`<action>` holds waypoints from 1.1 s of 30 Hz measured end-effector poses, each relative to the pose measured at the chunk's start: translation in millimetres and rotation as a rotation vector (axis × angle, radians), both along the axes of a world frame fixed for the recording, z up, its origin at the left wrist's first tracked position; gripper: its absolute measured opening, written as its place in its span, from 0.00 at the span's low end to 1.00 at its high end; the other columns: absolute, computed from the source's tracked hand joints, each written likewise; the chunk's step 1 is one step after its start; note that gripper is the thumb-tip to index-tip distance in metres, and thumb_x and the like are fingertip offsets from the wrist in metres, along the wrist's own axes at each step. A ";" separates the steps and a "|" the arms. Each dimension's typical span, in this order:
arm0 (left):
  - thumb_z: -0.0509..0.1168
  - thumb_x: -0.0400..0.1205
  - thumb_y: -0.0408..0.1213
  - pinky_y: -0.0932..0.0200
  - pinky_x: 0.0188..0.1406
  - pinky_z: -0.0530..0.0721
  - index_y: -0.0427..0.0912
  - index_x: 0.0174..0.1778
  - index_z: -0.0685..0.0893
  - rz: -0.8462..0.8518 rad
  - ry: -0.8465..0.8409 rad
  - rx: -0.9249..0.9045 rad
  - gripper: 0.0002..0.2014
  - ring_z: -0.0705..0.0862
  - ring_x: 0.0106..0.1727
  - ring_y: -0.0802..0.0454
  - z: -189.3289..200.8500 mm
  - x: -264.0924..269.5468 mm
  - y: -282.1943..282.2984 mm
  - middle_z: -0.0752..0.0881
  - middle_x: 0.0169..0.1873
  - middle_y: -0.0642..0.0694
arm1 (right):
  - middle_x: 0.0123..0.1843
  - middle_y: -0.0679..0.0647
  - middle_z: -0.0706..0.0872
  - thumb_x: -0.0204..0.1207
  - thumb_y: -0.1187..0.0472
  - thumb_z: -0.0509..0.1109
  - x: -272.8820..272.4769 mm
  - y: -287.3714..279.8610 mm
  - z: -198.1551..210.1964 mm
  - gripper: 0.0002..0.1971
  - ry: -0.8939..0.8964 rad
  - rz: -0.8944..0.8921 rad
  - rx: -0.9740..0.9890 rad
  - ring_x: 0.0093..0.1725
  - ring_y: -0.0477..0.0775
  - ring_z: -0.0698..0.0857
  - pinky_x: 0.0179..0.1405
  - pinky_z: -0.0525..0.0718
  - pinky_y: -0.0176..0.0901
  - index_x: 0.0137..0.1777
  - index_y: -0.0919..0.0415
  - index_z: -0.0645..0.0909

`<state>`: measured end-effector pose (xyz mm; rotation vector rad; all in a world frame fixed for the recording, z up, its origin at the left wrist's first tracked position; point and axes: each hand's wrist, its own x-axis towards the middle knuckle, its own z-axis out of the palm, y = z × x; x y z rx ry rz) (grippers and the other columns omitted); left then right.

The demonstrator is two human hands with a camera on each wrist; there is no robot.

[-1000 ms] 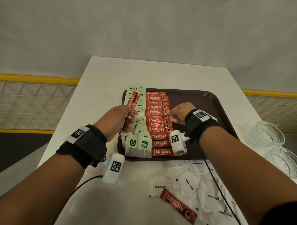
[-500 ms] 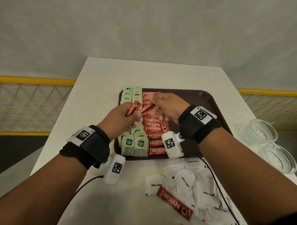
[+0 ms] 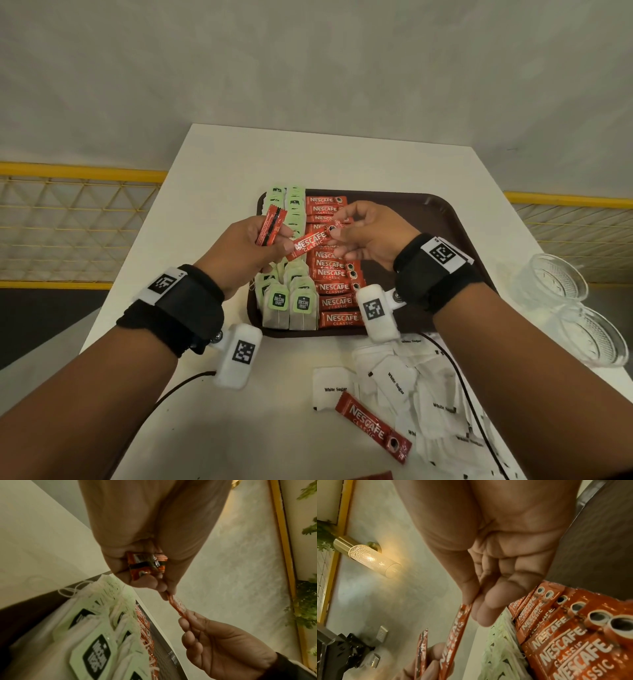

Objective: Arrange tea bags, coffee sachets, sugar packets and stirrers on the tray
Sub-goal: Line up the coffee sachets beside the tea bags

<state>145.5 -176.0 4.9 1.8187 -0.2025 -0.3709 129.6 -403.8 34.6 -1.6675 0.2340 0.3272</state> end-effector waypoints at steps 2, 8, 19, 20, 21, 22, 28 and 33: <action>0.71 0.82 0.35 0.60 0.38 0.82 0.45 0.53 0.85 0.007 -0.016 0.029 0.06 0.86 0.44 0.53 0.4 0.4 -0.8 0.88 0.46 0.46 | 0.39 0.59 0.90 0.78 0.67 0.72 1.2 -3.1 -2.3 0.07 0.014 0.017 -0.015 0.30 0.50 0.86 0.27 0.84 0.36 0.53 0.62 0.79; 0.70 0.81 0.36 0.62 0.35 0.82 0.37 0.54 0.85 0.083 0.075 -0.014 0.08 0.83 0.39 0.54 2.1 1.6 -3.5 0.89 0.47 0.41 | 0.36 0.53 0.85 0.78 0.65 0.71 2.0 -23.1 -19.6 0.02 0.085 -0.187 -0.074 0.27 0.45 0.73 0.24 0.71 0.36 0.48 0.63 0.83; 0.61 0.87 0.35 0.61 0.37 0.83 0.43 0.54 0.83 0.109 0.208 -0.046 0.06 0.83 0.36 0.55 -2.4 -10.5 0.3 0.91 0.42 0.47 | 0.36 0.53 0.82 0.80 0.60 0.70 2.0 -29.0 -53.2 0.05 0.362 -0.302 -0.127 0.26 0.45 0.70 0.24 0.69 0.37 0.47 0.62 0.83; 0.59 0.87 0.34 0.60 0.39 0.84 0.43 0.55 0.83 0.107 0.218 -0.046 0.07 0.83 0.35 0.55 -2.5 -11.1 0.4 0.91 0.42 0.46 | 0.35 0.54 0.81 0.80 0.59 0.71 2.9 -27.5 -54.2 0.06 0.365 -0.290 -0.145 0.25 0.46 0.70 0.24 0.69 0.38 0.44 0.62 0.82; 0.58 0.87 0.33 0.59 0.40 0.84 0.43 0.55 0.82 0.102 0.230 -0.049 0.08 0.83 0.35 0.55 -2.6 -11.9 0.4 0.91 0.43 0.45 | 0.34 0.54 0.81 0.80 0.58 0.71 3.7 -25.9 -55.1 0.08 0.367 -0.279 -0.156 0.25 0.46 0.70 0.24 0.69 0.38 0.43 0.61 0.82; 0.56 0.88 0.33 0.59 0.40 0.84 0.43 0.56 0.82 0.093 0.241 -0.054 0.09 0.84 0.34 0.56 -2.4 -12.9 0.7 0.92 0.44 0.44 | 0.33 0.54 0.80 0.80 0.57 0.70 4.6 -24.5 -56.0 0.09 0.368 -0.272 -0.165 0.25 0.46 0.70 0.25 0.70 0.39 0.42 0.61 0.81; 0.53 0.90 0.35 0.57 0.39 0.86 0.37 0.61 0.80 0.035 0.274 -0.111 0.12 0.86 0.33 0.55 -2.0 -19.0 3.6 0.92 0.45 0.40 | 0.29 0.53 0.77 0.81 0.55 0.69 7.5 -19.8 -54.2 0.12 0.384 -0.235 -0.270 0.24 0.47 0.70 0.25 0.71 0.39 0.38 0.61 0.79; 0.56 0.90 0.35 0.60 0.38 0.87 0.39 0.62 0.79 -0.072 0.254 -0.089 0.09 0.87 0.35 0.55 -0.3 -21.4 3.1 0.91 0.48 0.44 | 0.27 0.50 0.76 0.80 0.54 0.70 -2.1 -7.9 -29.9 0.12 0.253 -0.222 -0.323 0.18 0.44 0.72 0.16 0.70 0.35 0.39 0.58 0.75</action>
